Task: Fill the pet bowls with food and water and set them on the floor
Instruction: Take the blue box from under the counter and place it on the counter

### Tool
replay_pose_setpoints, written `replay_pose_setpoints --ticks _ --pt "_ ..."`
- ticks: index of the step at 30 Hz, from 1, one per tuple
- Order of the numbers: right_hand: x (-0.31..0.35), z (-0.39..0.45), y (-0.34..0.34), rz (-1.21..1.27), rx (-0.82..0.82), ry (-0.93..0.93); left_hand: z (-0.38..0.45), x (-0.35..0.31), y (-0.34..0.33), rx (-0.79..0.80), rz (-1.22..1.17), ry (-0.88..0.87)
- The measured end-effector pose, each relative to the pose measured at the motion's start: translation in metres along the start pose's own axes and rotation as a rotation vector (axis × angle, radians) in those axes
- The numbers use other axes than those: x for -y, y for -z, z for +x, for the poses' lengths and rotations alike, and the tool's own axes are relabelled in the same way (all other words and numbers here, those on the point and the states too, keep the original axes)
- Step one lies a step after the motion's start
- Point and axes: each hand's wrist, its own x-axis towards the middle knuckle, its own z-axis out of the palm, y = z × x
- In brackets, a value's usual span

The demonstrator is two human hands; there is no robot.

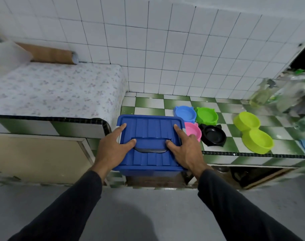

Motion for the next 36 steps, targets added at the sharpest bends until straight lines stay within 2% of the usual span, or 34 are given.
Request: replay_pose_setpoints --ticks 8,14,24,36 --pt "0.010 0.043 -0.003 0.042 0.022 -0.035 0.050 -0.006 0.001 0.003 0.012 -0.034" --pt "0.009 0.090 -0.013 -0.046 0.006 -0.024 0.097 -0.004 -0.008 0.010 0.001 -0.032" --pt "-0.011 0.188 -0.049 0.089 0.063 -0.047 0.186 0.007 -0.038 0.020 0.018 0.024" --pt "-0.029 0.279 -0.078 0.008 0.063 -0.032 0.268 0.015 -0.072 0.006 0.074 0.046"
